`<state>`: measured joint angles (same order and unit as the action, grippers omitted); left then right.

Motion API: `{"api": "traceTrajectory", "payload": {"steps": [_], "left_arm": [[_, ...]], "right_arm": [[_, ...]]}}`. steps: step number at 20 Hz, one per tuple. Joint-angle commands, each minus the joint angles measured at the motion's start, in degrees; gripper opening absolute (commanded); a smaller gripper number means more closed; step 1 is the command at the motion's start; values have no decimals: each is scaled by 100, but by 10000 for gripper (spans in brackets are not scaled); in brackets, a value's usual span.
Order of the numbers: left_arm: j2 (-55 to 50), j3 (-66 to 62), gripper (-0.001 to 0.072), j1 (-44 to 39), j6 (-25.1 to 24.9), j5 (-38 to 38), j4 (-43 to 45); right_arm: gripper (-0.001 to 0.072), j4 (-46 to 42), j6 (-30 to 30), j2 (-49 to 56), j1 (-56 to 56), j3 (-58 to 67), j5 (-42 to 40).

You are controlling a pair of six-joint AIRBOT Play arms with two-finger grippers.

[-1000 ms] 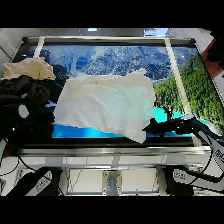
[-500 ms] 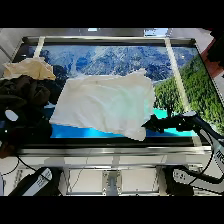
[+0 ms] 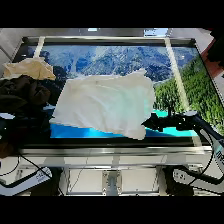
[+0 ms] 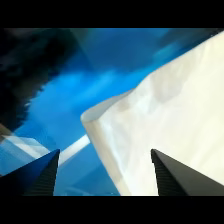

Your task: Fold the shirts.

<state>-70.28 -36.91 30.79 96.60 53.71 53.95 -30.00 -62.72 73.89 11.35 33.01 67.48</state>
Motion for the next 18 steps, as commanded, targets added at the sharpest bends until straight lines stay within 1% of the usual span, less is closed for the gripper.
{"api": "traceTrajectory", "payload": {"steps": [1, 2, 4, 9, 11, 13, 14, 15, 17, 18], "left_arm": [[-142, -2, 568, 28, -369, -210, -369], [-142, 0, 552, 28, -369, -323, -389], [-153, 0, 460, 28, -485, -442, -483], [-507, 0, 461, 15, -953, -297, -1049], [-584, 0, 445, 17, -988, -328, -1069], [-584, -7, 111, 17, -1056, -387, -1121], [-581, -9, 25, 20, -1200, -387, -1294], [-579, -42, 13, 20, -1539, -308, -1620], [-525, -254, 13, 20, -2524, 76, -2542], [-452, -446, 12, 20, -2929, 341, -3069]], "right_arm": [[29, 162, 28, -4, -4, 2, 0], [29, 186, 59, -4, -4, 2, -15], [29, 260, 116, -4, -4, 2, -33], [29, 479, 179, -9, -4, 2, -52], [29, 503, 225, -44, -4, 2, -48], [28, 529, 262, -83, -4, 2, -52], [28, 544, 284, -118, -4, 2, -55], [27, 549, 297, -190, -4, 2, -76], [26, 487, 378, -448, -2, 162, -9], [26, 468, 380, -608, 7, 334, 68]]}}
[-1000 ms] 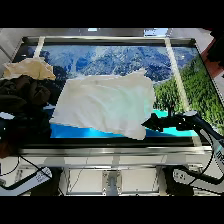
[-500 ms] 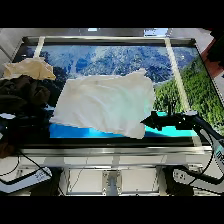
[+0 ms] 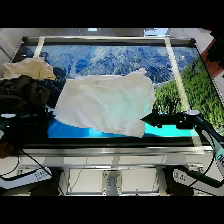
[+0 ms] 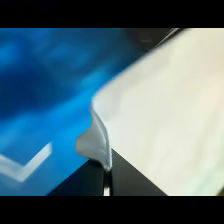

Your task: Fold the shirts.

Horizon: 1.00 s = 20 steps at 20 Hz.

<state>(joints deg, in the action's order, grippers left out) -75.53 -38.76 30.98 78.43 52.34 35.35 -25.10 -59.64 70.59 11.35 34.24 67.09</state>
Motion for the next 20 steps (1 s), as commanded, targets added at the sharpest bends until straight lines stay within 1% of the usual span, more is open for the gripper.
{"api": "traceTrajectory", "payload": {"steps": [1, 2, 3, 4, 5, 7, 9, 10, 11, 13, 15, 16, 17, 18, 19, 20], "left_arm": [[205, -507, 12, 0, -1674, 890, -1768], [367, -791, 12, 2, -2164, 1331, -2284], [584, -1141, 12, 2, -2509, 1792, -2758], [822, -1488, 12, 2, -2638, 2083, -3077], [1115, -1886, 11, 4, -2660, 2243, -3287], [1731, -2699, 12, 4, -2664, 2238, -3226], [2308, -3464, 11, 11, -2662, 2188, -3169], [2570, -3849, 12, 11, -2610, 2100, -3056], [2796, -4192, 12, 11, -2531, 1974, -2863], [3215, -4861, 12, 11, -2164, 1545, -2251], [3554, -5453, 12, 11, -1834, 1005, -1327], [3670, -5742, 11, 11, -1589, 767, -737], [3711, -5995, 11, 11, -1292, 699, -138], [3711, -6203, 11, 11, -927, 815, 549], [3711, -6214, 11, 11, -651, 1025, 1019], [3657, -6168, 10, 11, -487, 1440, 1331]], "right_arm": [[26, 20, 70, -494, 63, 442, 203], [26, 31, 59, -730, 168, 708, 323], [26, 26, 42, -1019, 315, 1051, 474], [26, 22, -13, -1303, 476, 1386, 597], [26, 22, -70, -1626, 669, 1766, 704], [26, 22, -129, -2247, 1049, 2522, 785], [27, 7, -367, -2791, 1412, 3311, 782], [26, -33, -367, -3005, 1587, 3722, 785], [26, -116, -369, -3204, 1773, 4188, 780], [26, -415, -389, -3460, 2122, 5090, 761], [24, -1016, -520, -3534, 2398, 5991, 752], [24, -1451, -568, -3532, 2498, 6400, 710], [23, -1864, -691, -3528, 2540, 6653, 575], [23, -2188, -752, -3512, 2535, 6778, 409], [23, -2267, -809, -3460, 2535, 6791, 343], [23, -2223, -811, -3314, 2533, 6789, 424]]}}
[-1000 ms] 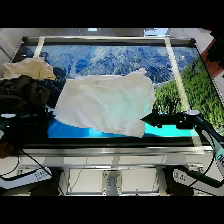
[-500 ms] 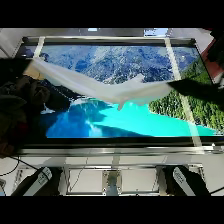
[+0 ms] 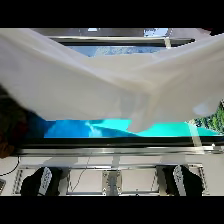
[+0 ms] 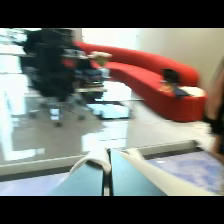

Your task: Fold the shirts.

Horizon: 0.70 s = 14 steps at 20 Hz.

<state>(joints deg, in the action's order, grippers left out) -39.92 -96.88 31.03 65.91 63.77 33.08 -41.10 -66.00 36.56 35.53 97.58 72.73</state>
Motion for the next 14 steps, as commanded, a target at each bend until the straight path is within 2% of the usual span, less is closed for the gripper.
{"api": "traceTrajectory", "payload": {"steps": [1, 3, 5, 6, 9, 11, 12, 14], "left_arm": [[-11, -273, 11, 7, 828, 695, 1661], [-378, 70, 10, 0, 920, 1231, 1462], [-754, 608, 10, -140, 905, 1390, 1045], [-927, 896, 10, -348, 833, 1357, 1040], [-1558, 1768, 10, -1526, 717, 898, 1908], [-2100, 2184, 10, -2361, 813, 127, 2900], [-2465, 2291, 10, -2719, 1139, -389, 3495], [-3226, 2302, 10, -3108, 2140, -1384, 4605]], "right_arm": [[24, -420, -177, 297, 116, 455, 9], [24, 278, -175, 896, 114, 348, 249], [24, 1172, -164, 1606, -31, 31, 673], [24, 1193, -166, 1886, -271, -138, 778], [24, 306, -153, 2813, -1554, -828, 549], [24, -588, -195, 3475, -2378, -1207, -153], [24, -973, -249, 3792, -2649, -1311, -577], [24, -1497, -629, 4465, -2962, -1342, -1469]]}}
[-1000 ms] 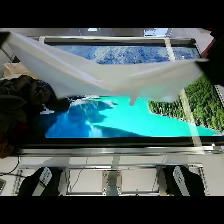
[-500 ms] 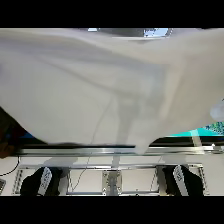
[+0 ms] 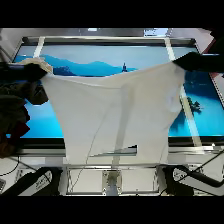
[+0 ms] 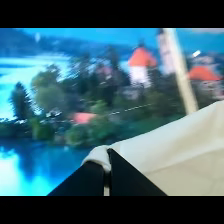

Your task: Fold the shirts.

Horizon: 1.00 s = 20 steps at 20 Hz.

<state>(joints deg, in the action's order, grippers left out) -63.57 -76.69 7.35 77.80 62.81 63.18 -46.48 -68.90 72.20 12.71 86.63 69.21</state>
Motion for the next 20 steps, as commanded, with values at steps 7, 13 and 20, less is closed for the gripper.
{"api": "traceTrajectory", "payload": {"steps": [7, 13, 20], "left_arm": [[-2175, -286, 10, -780, 1781, -2369, 1910], [-2297, 59, 11, -785, 1517, -848, 1915], [-2299, 1078, 11, -1034, 1513, -1060, 1703]], "right_arm": [[24, -1025, -474, 1808, -339, -236, -2361], [25, -2282, -476, 1810, -153, -382, -1012], [25, -2194, -470, 1810, -238, -1563, -1224]]}}
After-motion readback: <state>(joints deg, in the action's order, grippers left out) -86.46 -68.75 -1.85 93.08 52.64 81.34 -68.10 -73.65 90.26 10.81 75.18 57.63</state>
